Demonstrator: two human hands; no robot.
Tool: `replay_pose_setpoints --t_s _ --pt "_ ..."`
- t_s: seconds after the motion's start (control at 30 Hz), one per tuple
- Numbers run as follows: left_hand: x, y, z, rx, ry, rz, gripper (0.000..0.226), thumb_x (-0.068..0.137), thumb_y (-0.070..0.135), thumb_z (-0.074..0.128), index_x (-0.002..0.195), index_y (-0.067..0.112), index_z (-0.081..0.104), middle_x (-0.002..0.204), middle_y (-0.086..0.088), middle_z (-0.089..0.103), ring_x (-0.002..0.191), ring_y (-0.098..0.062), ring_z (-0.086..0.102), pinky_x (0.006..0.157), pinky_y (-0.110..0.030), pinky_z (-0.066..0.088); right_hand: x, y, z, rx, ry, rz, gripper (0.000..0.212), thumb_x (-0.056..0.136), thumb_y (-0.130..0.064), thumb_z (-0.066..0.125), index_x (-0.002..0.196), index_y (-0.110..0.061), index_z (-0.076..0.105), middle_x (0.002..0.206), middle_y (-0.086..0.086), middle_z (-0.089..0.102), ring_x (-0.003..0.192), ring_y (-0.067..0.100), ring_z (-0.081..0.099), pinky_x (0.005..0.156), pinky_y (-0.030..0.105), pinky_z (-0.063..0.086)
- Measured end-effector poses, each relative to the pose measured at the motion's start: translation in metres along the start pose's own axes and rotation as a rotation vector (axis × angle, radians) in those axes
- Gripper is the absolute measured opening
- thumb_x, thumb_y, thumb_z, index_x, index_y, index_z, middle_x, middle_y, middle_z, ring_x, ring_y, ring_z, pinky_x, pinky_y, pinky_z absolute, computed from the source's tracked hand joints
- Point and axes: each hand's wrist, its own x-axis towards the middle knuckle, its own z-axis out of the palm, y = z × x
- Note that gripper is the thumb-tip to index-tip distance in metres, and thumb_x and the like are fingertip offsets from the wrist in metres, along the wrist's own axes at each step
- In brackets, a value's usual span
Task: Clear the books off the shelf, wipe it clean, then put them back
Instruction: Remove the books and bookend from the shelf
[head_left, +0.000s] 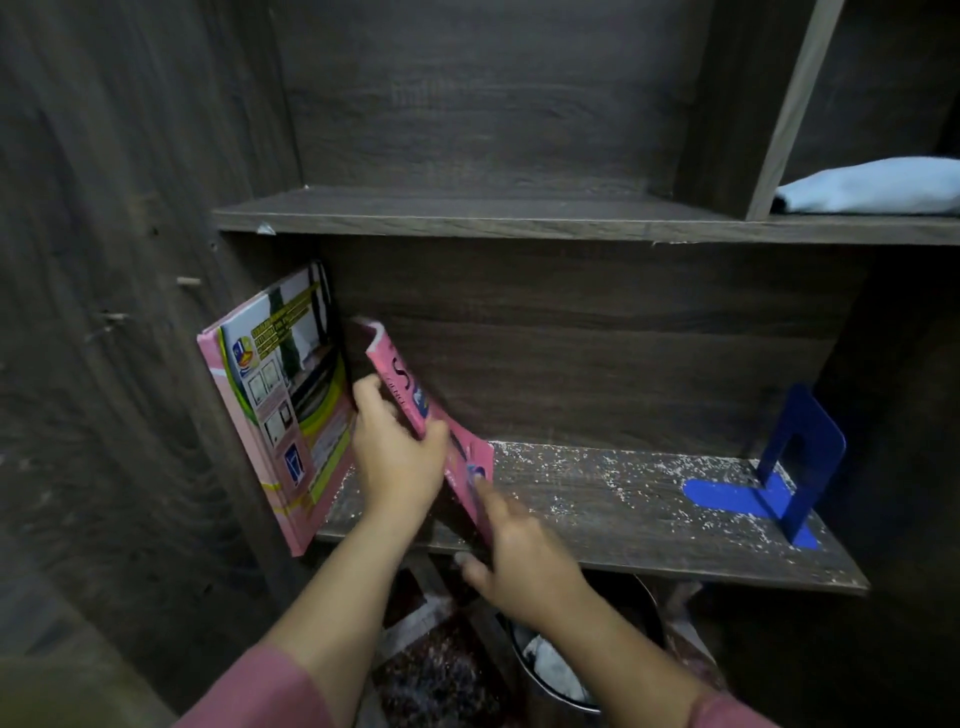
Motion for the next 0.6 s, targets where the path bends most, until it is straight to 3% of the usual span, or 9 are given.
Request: replay_pose_setpoints --t_s 0.1,0.2,0.27,0.37,0.47,0.6 --pt "-0.013 0.004 0.009 0.012 -0.086 0.084 0.048 0.069 0.012 0.069 0.101 0.029 0.038 0.084 -0.002 0.061 0.073 -0.026 0.062 0.065 -0.045 0.054 0.01 -0.007 0.005 -0.014 0.083 0.126 0.068 0.095 -0.038 0.049 0.152 -0.023 0.014 0.125 0.016 0.059 0.111 0.036 0.058 0.087 0.04 0.046" --pt "-0.03 0.015 0.013 0.035 -0.211 0.23 0.042 0.072 0.017 0.071 0.102 0.029 0.044 0.085 0.002 0.058 0.075 -0.015 0.06 0.063 -0.041 0.053 0.018 -0.005 -0.001 0.039 0.146 0.182 0.056 0.096 -0.027 0.044 0.148 -0.021 0.024 0.106 0.018 0.066 0.101 0.039 0.062 0.08 0.042 0.048" --pt "-0.033 0.025 0.007 0.025 -0.258 0.345 0.029 0.08 0.031 0.071 0.101 0.026 0.051 0.09 0.007 0.054 0.082 -0.006 0.057 0.065 -0.033 0.054 0.02 -0.002 -0.004 0.121 0.184 0.216 0.049 0.098 -0.029 0.041 0.145 -0.022 0.029 0.101 0.019 0.067 0.097 0.039 0.063 0.077 0.042 0.049" --pt "-0.013 0.025 -0.016 0.21 -0.067 0.452 0.031 0.085 0.048 0.061 0.099 0.021 0.058 0.101 0.006 0.05 0.096 -0.013 0.051 0.079 -0.027 0.04 0.021 0.006 -0.005 0.215 0.244 0.29 0.047 0.102 -0.037 0.037 0.146 -0.021 0.031 0.089 0.017 0.065 0.085 0.035 0.063 0.072 0.037 0.049" --pt "0.018 0.009 -0.047 0.537 0.246 0.398 0.034 0.082 0.04 0.062 0.106 0.016 0.058 0.122 -0.012 0.047 0.117 -0.035 0.042 0.096 -0.041 0.033 0.019 0.009 -0.002 0.217 0.254 0.281 0.049 0.102 -0.036 0.038 0.147 -0.018 0.031 0.078 0.009 0.06 0.074 0.029 0.061 0.07 0.037 0.052" --pt "0.046 -0.006 -0.075 0.758 0.285 0.235 0.058 0.08 0.024 0.068 0.131 0.009 0.044 0.153 -0.022 0.019 0.138 -0.043 0.02 0.109 -0.057 0.028 0.017 0.008 -0.005 0.174 0.254 0.285 0.052 0.102 -0.034 0.039 0.15 -0.019 0.027 0.074 0.004 0.054 0.069 0.026 0.055 0.064 0.032 0.046"
